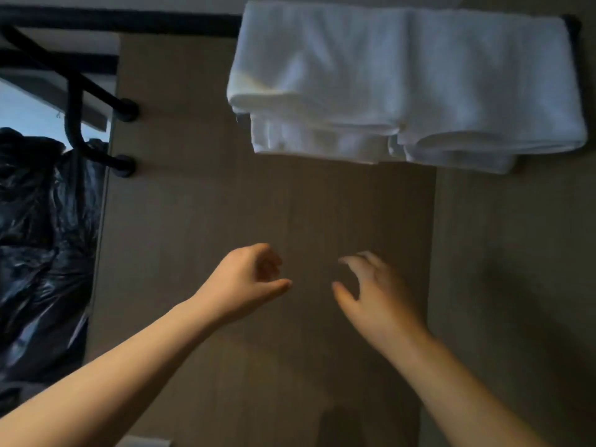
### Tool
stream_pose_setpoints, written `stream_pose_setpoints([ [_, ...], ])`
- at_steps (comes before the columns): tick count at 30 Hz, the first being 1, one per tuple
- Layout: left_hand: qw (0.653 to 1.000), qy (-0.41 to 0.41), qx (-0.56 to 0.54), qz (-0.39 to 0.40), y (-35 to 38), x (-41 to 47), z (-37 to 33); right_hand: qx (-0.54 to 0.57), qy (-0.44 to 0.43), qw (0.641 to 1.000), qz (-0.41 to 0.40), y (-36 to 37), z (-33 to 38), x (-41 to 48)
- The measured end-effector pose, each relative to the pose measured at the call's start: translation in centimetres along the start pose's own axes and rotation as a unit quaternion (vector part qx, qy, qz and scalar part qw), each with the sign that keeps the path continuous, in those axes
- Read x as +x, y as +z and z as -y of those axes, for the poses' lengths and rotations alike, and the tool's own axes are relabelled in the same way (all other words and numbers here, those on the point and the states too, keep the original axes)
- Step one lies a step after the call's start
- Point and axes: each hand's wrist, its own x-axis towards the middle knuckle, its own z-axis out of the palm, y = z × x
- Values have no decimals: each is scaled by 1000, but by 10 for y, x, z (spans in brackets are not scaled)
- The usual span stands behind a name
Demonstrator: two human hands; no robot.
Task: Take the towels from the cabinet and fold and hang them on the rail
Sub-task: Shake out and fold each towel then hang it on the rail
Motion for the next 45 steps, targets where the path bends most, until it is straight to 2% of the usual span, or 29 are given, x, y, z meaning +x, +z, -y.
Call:
stream_pose_setpoints([
  [3,996,11,47,68,39,-47,19,21,24,997,73,27,-18,-51],
  [8,982,-24,100,156,107,-135,46,31,70,977,197,70,-42,-141],
  [15,956,-136,106,236,171,-240,58,60,119,924,358,114,-57,-240],
  [21,917,-271,87,279,187,-327,58,107,131,876,451,141,-52,-298],
  [25,895,-334,81,285,171,-362,66,127,113,849,500,162,-23,-316],
  [31,883,-396,82,238,124,-384,104,150,94,831,528,198,43,-320],
  [36,868,-429,79,236,62,-410,155,161,87,821,541,231,108,-314],
  [45,861,-459,86,203,-65,-447,254,179,101,824,528,287,237,-302],
])
